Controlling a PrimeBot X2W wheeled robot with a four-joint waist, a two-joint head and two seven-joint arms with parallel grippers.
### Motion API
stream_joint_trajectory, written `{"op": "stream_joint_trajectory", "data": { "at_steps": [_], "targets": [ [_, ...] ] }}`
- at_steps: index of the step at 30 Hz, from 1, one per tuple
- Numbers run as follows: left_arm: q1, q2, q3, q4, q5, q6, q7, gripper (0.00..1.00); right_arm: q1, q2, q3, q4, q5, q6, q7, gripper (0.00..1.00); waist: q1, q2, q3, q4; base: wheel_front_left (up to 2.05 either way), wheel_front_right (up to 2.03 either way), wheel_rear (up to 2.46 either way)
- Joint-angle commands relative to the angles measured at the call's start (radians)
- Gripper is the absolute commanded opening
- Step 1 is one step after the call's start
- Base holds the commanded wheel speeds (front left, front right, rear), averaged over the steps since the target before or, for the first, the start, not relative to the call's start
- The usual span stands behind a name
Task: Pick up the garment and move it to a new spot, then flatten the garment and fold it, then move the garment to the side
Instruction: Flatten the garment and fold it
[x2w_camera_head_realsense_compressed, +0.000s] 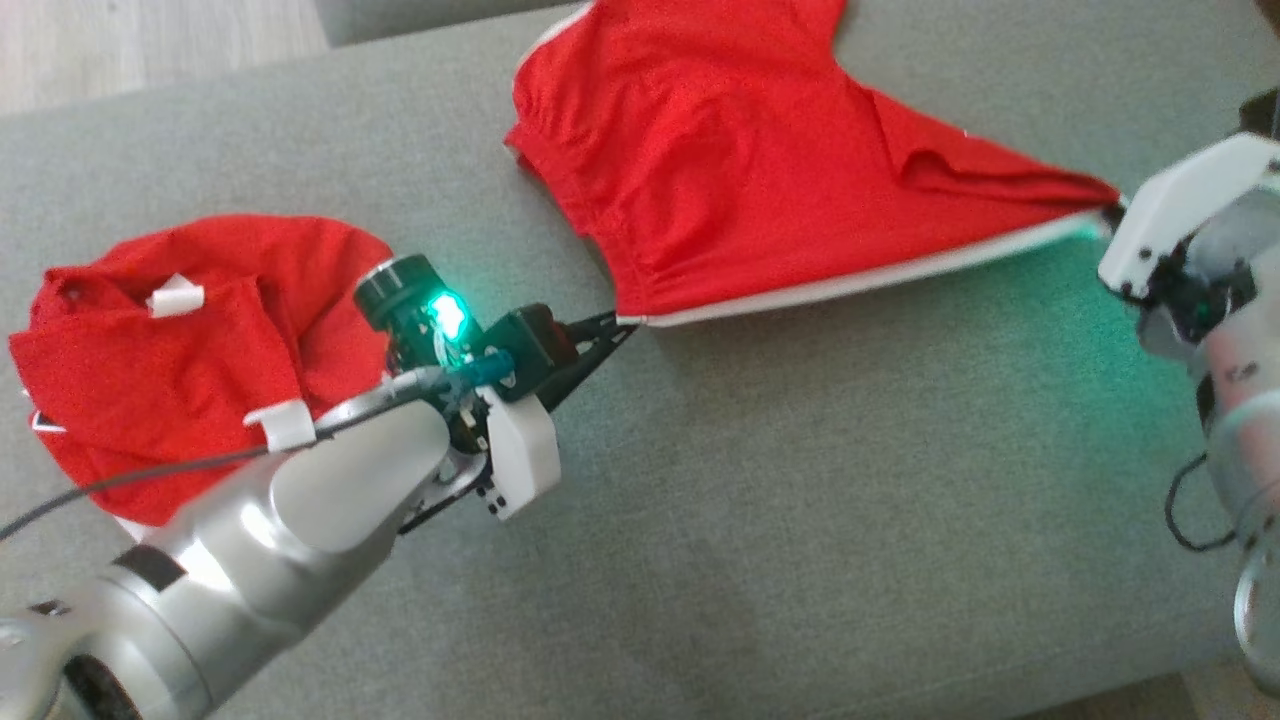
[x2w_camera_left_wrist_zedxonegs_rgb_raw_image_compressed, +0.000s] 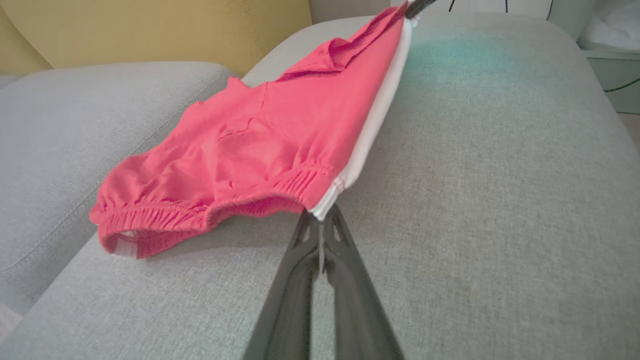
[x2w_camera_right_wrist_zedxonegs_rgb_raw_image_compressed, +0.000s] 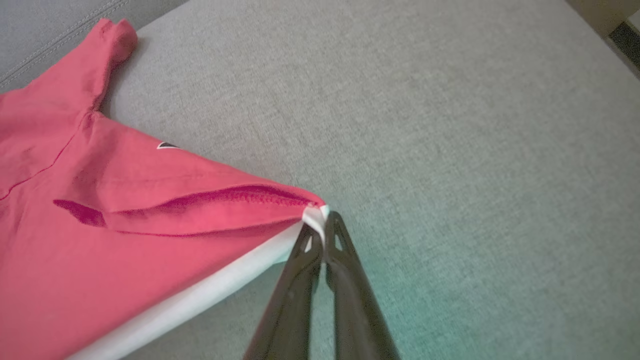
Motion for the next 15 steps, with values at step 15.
{"op": "stream_joint_trajectory", "data": {
  "at_steps": [15],
  "targets": [
    [0.178,-0.039,0.035,-0.090,0.006,0.088,-0.003,0.00,0.236,-0.089,0.184,-0.200,0.239,0.007,0.098,0.00,0.0001,0.0000,-0.156,-0.022,0.00,0.00,0.00]
  ]
}}
